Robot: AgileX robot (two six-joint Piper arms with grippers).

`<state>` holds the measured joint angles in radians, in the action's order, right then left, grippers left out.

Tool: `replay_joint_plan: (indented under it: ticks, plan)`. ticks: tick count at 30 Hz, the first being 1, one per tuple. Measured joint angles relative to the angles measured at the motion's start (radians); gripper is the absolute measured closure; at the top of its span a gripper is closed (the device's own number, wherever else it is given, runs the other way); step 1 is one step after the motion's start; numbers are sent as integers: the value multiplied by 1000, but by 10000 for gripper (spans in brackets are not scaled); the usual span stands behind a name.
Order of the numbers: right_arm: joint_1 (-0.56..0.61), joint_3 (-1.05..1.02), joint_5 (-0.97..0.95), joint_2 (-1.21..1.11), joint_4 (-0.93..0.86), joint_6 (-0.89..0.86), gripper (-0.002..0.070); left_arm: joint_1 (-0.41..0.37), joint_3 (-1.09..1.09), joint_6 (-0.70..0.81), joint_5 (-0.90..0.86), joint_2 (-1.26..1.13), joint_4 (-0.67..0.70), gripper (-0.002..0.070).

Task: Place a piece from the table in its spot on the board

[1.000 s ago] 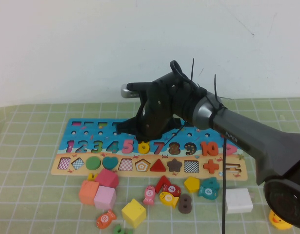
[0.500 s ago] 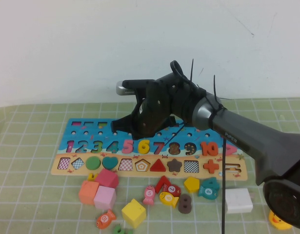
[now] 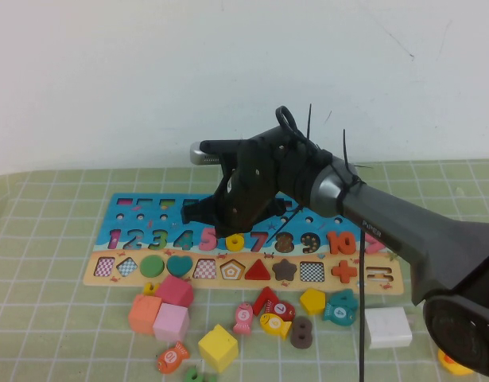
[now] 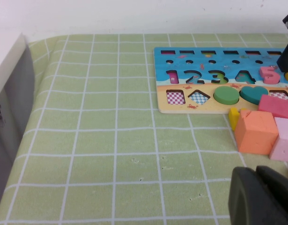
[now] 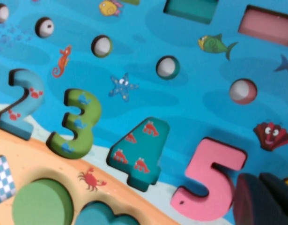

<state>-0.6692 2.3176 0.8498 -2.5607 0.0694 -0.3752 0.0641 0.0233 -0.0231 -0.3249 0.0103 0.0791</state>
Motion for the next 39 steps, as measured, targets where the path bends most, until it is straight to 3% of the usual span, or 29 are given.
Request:
replay_joint_plan:
  ticks: [8,18,29,34,39]
  plan:
    - [0,1,24,38,-3,85,678,0,0,0,0,0,0,678]
    - [-13,1,257,306,-179,234,678,0,0,0,0,0,0,678]
    - [-22,-2,386,539,-157,452,678,0,0,0,0,0,0,678]
    - [-22,-133,386,678,-96,517,678,0,0,0,0,0,0,678]
    - [-22,-424,294,891,-69,532,678,0,0,0,0,0,0,678]
